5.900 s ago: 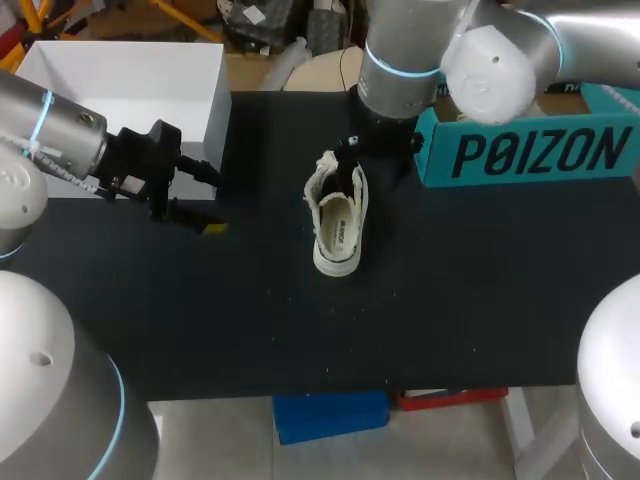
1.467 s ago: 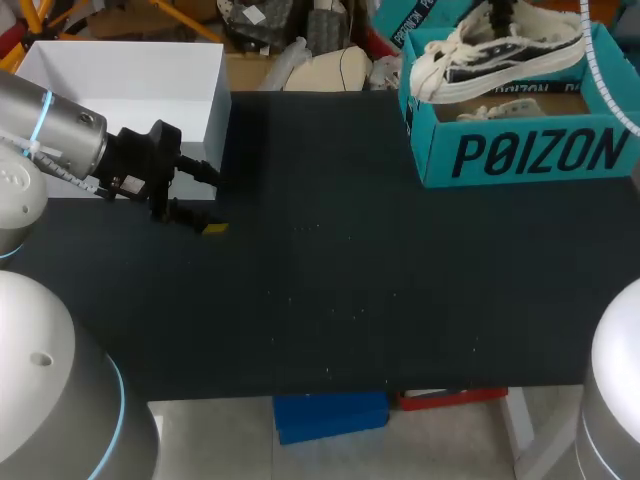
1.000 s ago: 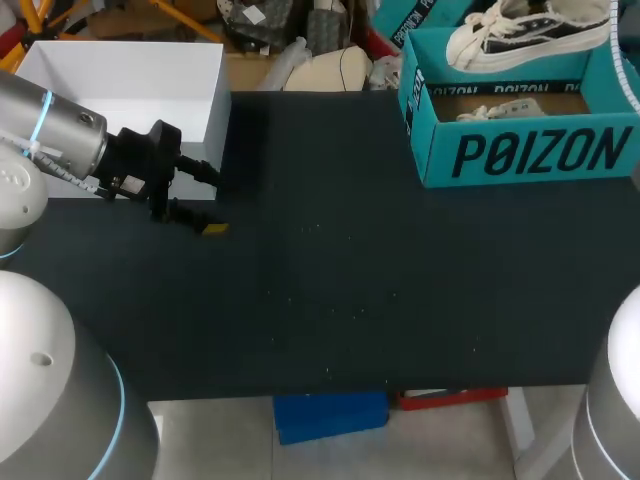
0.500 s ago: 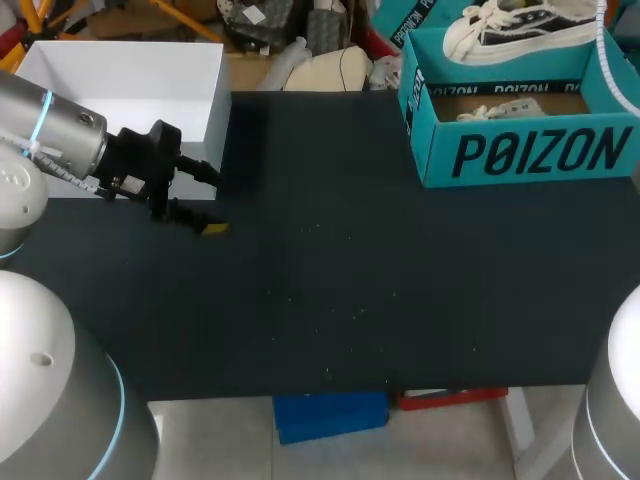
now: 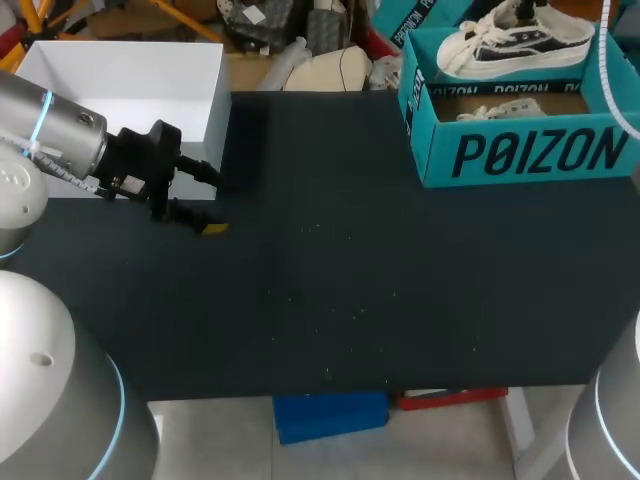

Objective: Take the shoe out of the shoebox, open the shoe tongue, remove and reinsert the insole, then place the shoe into the shoebox

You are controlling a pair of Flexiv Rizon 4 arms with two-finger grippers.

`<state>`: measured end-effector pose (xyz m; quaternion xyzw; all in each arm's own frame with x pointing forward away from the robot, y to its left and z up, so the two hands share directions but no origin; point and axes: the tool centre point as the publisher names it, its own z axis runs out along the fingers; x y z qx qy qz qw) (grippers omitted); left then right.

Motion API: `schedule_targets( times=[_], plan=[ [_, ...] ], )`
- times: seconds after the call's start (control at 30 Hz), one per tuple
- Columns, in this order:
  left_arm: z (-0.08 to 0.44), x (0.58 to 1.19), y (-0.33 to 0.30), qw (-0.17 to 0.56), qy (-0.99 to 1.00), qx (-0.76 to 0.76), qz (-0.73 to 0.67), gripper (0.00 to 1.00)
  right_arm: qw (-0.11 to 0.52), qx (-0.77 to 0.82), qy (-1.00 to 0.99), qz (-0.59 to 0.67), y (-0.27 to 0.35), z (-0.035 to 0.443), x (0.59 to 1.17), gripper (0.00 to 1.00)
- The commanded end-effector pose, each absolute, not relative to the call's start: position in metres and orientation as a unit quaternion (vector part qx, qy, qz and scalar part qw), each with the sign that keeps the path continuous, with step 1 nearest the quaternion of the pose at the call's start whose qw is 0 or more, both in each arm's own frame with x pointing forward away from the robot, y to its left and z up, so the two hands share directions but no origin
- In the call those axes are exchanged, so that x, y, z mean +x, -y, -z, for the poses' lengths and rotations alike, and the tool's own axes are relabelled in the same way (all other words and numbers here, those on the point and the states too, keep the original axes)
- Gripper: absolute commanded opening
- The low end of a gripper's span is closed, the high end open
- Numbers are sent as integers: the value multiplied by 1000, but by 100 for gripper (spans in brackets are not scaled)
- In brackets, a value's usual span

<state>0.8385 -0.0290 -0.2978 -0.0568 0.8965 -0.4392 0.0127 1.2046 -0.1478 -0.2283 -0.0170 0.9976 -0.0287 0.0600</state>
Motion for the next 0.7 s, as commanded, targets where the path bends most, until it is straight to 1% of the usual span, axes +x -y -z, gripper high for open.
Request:
schedule_targets(
  times=[0.03,0.27,0.7],
  plan=[
    [299,837,29,16,-896,-57,439,100,36,-21,-999,32,148,243,1225,0],
    [299,837,29,16,-896,-57,439,100,20,-18,-999,34,149,271,1240,0],
    [299,837,29,16,-896,-57,439,100,8,6,-1000,25,156,314,1251,0]
  ],
)
